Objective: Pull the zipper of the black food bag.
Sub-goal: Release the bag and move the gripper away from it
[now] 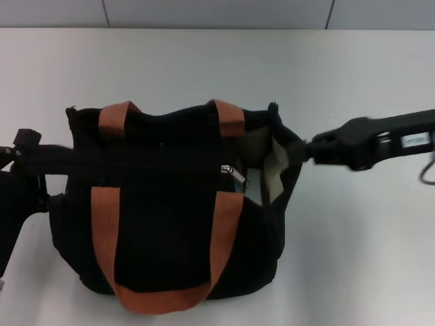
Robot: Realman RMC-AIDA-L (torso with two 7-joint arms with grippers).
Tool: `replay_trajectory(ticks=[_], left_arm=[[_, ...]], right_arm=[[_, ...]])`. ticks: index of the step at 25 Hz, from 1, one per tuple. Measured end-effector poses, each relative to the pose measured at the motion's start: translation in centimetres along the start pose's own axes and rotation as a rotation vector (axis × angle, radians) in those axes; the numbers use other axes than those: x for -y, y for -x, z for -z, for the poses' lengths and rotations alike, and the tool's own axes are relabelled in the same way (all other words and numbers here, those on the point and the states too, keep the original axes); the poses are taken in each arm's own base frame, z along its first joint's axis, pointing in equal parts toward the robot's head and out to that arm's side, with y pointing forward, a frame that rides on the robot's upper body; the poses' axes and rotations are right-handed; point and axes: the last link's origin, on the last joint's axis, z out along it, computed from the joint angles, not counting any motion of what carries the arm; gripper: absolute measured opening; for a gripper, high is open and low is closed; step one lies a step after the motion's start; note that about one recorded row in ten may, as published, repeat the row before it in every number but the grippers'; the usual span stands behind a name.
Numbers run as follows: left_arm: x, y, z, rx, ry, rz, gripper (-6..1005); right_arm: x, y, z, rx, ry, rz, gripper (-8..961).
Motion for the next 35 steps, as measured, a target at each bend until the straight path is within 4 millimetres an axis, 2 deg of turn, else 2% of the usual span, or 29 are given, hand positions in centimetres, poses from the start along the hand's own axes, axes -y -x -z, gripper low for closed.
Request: replay_trajectory(ticks=[7, 11, 12, 16, 19, 21, 22, 23, 24, 26, 27, 28, 30, 32, 33, 35], left_arm=[[-0.4, -1.3, -0.1, -0.051, 0.009, 0.045, 15], [-0.2, -1.6, 0.0, -0.063, -0.017, 0.077, 42], [0.2, -1.7, -0.1, -0.067, -0.044, 0.121, 63], [1.0, -1.4, -0.4, -0.044, -0.115, 0.201, 147], [1.7, -0.8, -0.7, -0.024, -0.164, 0.305, 210], [2.6, 0.2, -1.0, -0.035, -0.191, 0.42, 252], [3.7, 1.4, -1.2, -0.063, -0.202, 0.556, 273], [3.7, 1.4, -1.2, -0.063, -0.202, 0.556, 343], [4.4, 2.3, -1.2, -0.08, -0.2, 0.632, 413], [5.9, 3.8, -1.3, -0.118, -0.157, 0.783, 529], [7.3, 4.9, -1.5, -0.16, -0.045, 0.96, 575], [7.3, 4.9, -1.5, -0.16, -0.045, 0.96, 620], [8.5, 5.4, -1.8, -0.188, 0.104, 1.072, 712], [9.8, 5.1, -2.3, -0.228, 0.359, 1.15, 745], [9.8, 5.1, -2.3, -0.228, 0.359, 1.15, 761], [10.0, 4.6, -2.6, -0.244, 0.52, 1.146, 794]], right_arm=[[0.9, -1.3, 2.7, 0.238, 0.176, 0.036, -2], [1.1, -2.0, 3.1, 0.281, 0.192, 0.106, -1], [1.0, -2.5, 3.4, 0.304, 0.181, 0.177, 30], [0.9, -3.2, 3.6, 0.327, 0.174, 0.251, 153], [0.7, -3.8, 3.8, 0.344, 0.169, 0.322, 376], [0.6, -4.1, 3.9, 0.35, 0.164, 0.374, 458], [0.6, -4.3, 4.0, 0.36, 0.153, 0.404, 500], [0.6, -4.3, 4.0, 0.36, 0.153, 0.404, 541], [0.7, -4.5, 4.0, 0.368, 0.146, 0.412, 582], [0.9, -4.7, 4.1, 0.386, 0.137, 0.417, 632], [0.9, -4.9, 4.1, 0.392, 0.137, 0.423, 658], [0.9, -5.0, 4.1, 0.396, 0.142, 0.435, 683], [0.7, -5.3, 4.1, 0.389, 0.15, 0.474, 733], [0.5, -5.9, 4.0, 0.369, 0.158, 0.545, 745], [0.5, -5.9, 4.0, 0.369, 0.158, 0.545, 751], [0.2, -6.2, 3.9, 0.362, 0.175, 0.589, 763]])
